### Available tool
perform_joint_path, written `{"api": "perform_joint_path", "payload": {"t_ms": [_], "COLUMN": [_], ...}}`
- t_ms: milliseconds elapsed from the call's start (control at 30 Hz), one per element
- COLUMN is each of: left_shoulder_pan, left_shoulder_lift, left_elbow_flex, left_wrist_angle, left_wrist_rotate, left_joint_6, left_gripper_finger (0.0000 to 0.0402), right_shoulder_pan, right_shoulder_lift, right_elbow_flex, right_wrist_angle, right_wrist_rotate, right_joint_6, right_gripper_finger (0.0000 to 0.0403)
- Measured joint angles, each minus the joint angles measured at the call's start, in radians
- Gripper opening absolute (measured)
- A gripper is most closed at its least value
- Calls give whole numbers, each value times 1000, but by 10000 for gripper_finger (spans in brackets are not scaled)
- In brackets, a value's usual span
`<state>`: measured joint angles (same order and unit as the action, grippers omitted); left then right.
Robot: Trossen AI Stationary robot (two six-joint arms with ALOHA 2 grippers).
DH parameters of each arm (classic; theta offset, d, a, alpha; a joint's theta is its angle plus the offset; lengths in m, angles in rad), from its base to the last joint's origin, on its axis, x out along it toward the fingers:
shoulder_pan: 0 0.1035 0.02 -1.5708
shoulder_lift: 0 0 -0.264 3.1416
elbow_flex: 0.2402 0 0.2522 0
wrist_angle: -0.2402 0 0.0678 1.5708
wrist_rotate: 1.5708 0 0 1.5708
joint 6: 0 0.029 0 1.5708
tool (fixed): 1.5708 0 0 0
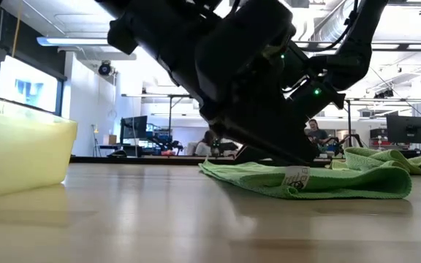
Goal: Roll microfiber towels into tight, uniform cylinder then place into a basket
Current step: Roll the green microfiber towel
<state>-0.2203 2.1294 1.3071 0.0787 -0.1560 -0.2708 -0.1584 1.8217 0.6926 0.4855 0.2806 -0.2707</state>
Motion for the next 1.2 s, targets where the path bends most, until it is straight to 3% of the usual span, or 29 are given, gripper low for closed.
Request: {"api": "perform_joint_path", "payload": {"t_ms": [633,767,867,1200], "left_shoulder_pan": [-14,-18,-23,-26], "left_shoulder_lift": [-1,2,2,-5], "left_elbow_flex": [-1,-1,-1,38], "left_wrist_angle": [-106,-104,-102,-145], "left_wrist_rotate": [44,118,115,103], "left_joint_6": [-82,-172,-187,-177], "left_gripper_finger": [142,142,142,142], "right_shoulder_pan": [0,2,2,4], "right_shoulder_lift": [0,0,0,0], "right_elbow_flex": [0,0,0,0], "right_wrist_angle": [0,1,12,5], "right_wrist_rotate": [0,-1,-11,-22], "right_joint_6": [5,132,218,211], "right_gripper_finger": [126,126,126,126]}}
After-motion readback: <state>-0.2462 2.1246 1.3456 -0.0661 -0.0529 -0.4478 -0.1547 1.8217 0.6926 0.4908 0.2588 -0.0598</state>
